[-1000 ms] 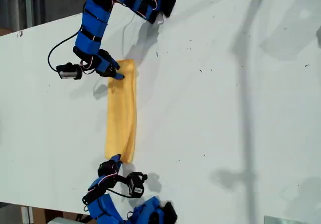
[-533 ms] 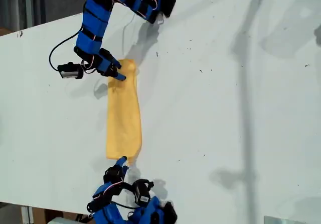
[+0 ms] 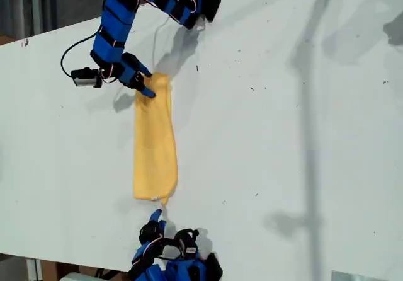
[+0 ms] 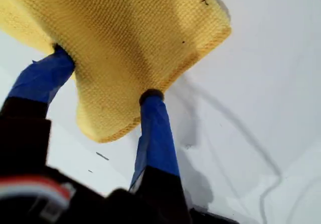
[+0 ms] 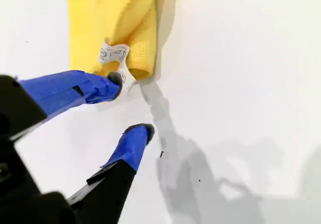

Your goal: Grasp corners of a square towel and fold twice.

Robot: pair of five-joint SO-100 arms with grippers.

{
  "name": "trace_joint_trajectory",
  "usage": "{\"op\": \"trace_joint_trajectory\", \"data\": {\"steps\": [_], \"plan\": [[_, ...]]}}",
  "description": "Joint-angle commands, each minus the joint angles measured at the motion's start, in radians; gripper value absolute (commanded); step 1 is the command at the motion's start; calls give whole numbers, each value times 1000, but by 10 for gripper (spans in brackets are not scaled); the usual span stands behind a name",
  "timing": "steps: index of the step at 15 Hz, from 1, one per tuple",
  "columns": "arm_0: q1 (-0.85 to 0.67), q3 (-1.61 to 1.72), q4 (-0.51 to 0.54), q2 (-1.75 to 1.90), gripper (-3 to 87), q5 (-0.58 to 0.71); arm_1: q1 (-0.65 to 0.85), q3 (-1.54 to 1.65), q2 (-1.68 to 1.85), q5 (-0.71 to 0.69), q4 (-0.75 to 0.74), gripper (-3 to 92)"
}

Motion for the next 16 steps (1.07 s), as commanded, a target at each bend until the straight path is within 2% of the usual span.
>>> {"op": "trace_joint_trajectory", "data": {"steps": [1,5,8,10,12,14,15,16], "plan": [[-8,123,-37,143,137,-31,15,-84,130,-20,69,346],[0,213,46,377,125,-58,14,-86,120,-18,92,404],[-14,284,186,667,120,-57,95,-20,34,-37,26,412],[-26,310,268,811,120,-54,121,-8,-81,-46,-38,400],[-40,310,275,805,120,-69,137,-26,-189,-41,-71,342],[-66,319,327,864,120,-118,164,-44,-279,-38,-74,340],[-67,324,337,881,120,-129,172,-44,-287,-40,-66,283],[-71,325,337,881,120,-135,176,-38,-285,-38,-66,67]]}}
